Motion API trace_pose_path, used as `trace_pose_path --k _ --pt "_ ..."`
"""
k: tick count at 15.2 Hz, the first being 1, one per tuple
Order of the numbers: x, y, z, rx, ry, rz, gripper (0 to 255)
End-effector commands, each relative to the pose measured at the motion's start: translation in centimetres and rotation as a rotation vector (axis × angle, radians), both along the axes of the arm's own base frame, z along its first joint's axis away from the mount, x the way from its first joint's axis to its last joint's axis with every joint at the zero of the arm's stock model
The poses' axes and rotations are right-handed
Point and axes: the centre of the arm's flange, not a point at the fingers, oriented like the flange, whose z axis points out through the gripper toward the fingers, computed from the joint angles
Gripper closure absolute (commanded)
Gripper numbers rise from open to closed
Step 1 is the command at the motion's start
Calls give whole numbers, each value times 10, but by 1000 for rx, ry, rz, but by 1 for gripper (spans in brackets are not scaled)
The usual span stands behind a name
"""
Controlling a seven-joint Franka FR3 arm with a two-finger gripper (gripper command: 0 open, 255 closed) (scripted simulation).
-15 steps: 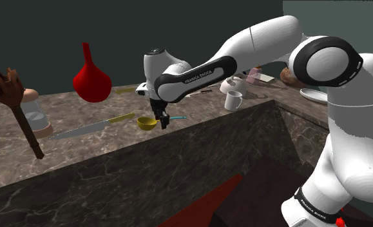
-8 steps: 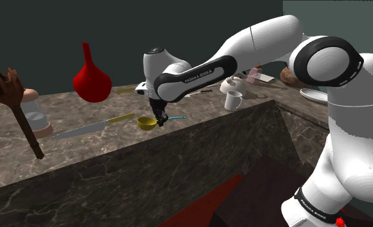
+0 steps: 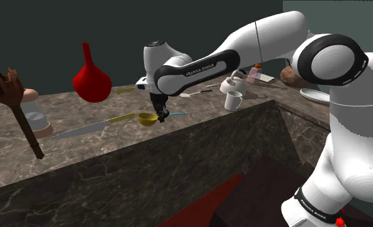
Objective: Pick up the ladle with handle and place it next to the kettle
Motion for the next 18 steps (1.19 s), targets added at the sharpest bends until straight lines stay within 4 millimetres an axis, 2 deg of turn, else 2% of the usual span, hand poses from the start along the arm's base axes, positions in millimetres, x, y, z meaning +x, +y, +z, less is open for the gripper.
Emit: trace_pose_path --k 1,18 --pt "0 0 11 0 0 0 255" --pt "0 0 100 0 0 0 255"
